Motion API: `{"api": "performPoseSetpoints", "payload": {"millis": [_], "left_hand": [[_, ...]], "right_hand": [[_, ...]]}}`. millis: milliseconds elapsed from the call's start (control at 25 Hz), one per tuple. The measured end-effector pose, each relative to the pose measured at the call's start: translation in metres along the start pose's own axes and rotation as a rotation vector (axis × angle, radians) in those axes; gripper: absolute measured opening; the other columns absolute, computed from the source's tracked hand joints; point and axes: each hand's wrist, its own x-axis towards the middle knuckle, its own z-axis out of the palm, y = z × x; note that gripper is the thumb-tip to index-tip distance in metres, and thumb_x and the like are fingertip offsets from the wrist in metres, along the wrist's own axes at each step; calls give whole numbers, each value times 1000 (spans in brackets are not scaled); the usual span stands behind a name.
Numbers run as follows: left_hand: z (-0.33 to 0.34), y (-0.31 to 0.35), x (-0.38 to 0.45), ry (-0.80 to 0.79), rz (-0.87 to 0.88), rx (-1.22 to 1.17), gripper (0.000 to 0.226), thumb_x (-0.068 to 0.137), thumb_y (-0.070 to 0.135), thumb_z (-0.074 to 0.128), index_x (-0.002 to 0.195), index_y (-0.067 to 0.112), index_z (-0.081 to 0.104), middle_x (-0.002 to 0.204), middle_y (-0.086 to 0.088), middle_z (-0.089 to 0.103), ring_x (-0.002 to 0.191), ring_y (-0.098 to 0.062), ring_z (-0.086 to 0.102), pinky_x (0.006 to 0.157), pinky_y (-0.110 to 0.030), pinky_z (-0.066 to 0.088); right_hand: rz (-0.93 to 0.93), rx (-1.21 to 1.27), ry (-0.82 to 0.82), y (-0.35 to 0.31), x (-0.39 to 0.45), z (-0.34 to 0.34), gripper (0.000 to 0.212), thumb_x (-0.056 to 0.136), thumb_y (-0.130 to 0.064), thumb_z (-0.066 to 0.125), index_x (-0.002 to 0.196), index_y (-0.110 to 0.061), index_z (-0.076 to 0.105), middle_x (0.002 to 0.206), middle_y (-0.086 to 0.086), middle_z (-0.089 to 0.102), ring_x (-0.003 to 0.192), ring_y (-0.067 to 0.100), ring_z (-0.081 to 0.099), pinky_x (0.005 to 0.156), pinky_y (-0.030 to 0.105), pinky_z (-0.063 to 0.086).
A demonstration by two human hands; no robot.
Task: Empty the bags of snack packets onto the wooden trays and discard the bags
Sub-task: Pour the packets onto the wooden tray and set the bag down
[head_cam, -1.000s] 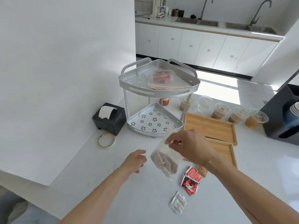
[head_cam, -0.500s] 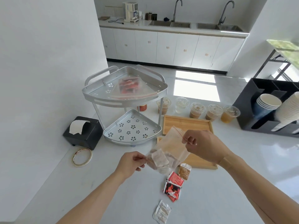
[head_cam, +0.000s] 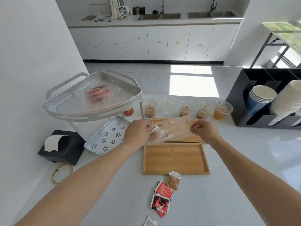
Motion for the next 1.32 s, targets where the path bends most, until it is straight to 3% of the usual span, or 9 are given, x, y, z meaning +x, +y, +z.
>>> {"api": "performPoseSetpoints", "payload": {"millis": [120, 240, 400, 600, 760, 920, 1080, 1320], "left_hand": [[9, 35, 25, -44, 74, 276, 25, 81, -4, 52, 94, 13, 65, 90, -7, 66, 83, -30, 63, 60, -35, 45], [14, 60, 48, -104, 64, 452, 25, 79, -9, 53, 92, 10, 62, 83, -8, 60, 70, -27, 53, 54, -33, 36], [13, 81, 77, -141, 139, 639, 23, 78, -12, 54, 85, 9, 61, 80, -8, 55, 67, -26, 48, 58, -33, 38], [4, 100, 110, -271, 514, 1040, 23, 73, -11, 60, 71, 11, 54, 72, -4, 47, 62, -25, 47, 54, -32, 37], [-8, 117, 130, -323, 629, 1231, 28, 69, -14, 62, 67, 12, 51, 61, 0, 40, 58, -23, 49, 46, -28, 34], [-9, 130, 148, -342, 570, 1156, 24, 74, -14, 57, 69, 9, 54, 66, -3, 49, 51, -19, 44, 43, -28, 34], [-8, 143, 161, -285, 402, 807, 27, 81, -6, 52, 96, 9, 69, 99, -10, 66, 76, -28, 58, 50, -28, 36], [-10, 143, 162, -306, 404, 783, 30, 79, -6, 51, 93, 14, 68, 98, -6, 63, 84, -29, 60, 50, -26, 34]], "right_hand": [[77, 39, -28, 20, 28, 5, 6, 81, -20, 72, 85, -16, 74, 87, 4, 73, 91, 25, 67, 83, 39, 54], [151, 85, -35, 41, 46, 11, 8, 83, -22, 71, 88, -16, 74, 91, 6, 73, 93, 26, 66, 86, 40, 55], [178, 103, -50, 58, 60, 21, 9, 84, -24, 70, 87, -17, 74, 93, 5, 73, 93, 24, 66, 87, 42, 56], [194, 139, -70, 57, 71, 40, 8, 83, -23, 69, 86, -17, 74, 90, 5, 72, 88, 23, 67, 84, 38, 56], [244, 247, -96, 56, 78, 56, 6, 83, -22, 69, 82, -18, 73, 88, 5, 72, 83, 20, 64, 85, 39, 57], [269, 299, -112, 52, 81, 70, 8, 83, -19, 68, 77, -17, 73, 81, 1, 69, 80, 18, 61, 82, 37, 55], [283, 335, -130, 54, 80, 77, 12, 82, -19, 69, 71, -18, 72, 70, -2, 64, 72, 17, 55, 68, 32, 48], [266, 323, -134, 57, 79, 74, 18, 83, -22, 70, 66, -18, 68, 65, 0, 61, 68, 19, 55, 65, 33, 45]]}}
